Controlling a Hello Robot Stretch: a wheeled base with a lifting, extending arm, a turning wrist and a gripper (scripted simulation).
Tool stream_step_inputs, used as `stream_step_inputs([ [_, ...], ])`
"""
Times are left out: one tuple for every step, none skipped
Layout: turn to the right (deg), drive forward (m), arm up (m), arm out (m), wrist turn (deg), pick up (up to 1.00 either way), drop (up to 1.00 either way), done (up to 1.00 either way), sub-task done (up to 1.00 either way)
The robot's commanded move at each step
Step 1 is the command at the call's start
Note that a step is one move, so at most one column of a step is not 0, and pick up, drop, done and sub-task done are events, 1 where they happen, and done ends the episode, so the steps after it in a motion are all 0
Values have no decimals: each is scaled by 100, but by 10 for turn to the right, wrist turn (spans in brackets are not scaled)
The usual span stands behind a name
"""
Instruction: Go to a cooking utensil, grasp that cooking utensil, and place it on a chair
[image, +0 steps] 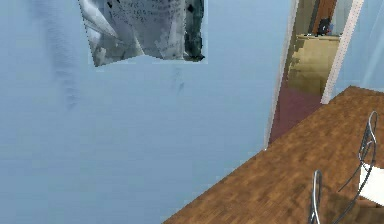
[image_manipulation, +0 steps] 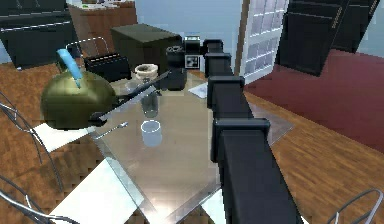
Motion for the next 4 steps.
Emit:
stream_step_inputs([
  [0,0,0,0,-450,0,0,0,0],
  [0,0,0,-34,0,0,0,0,0],
  [150,0,0,0,0,0,0,0,0],
  [30,0,0,0,0,0,0,0,0],
])
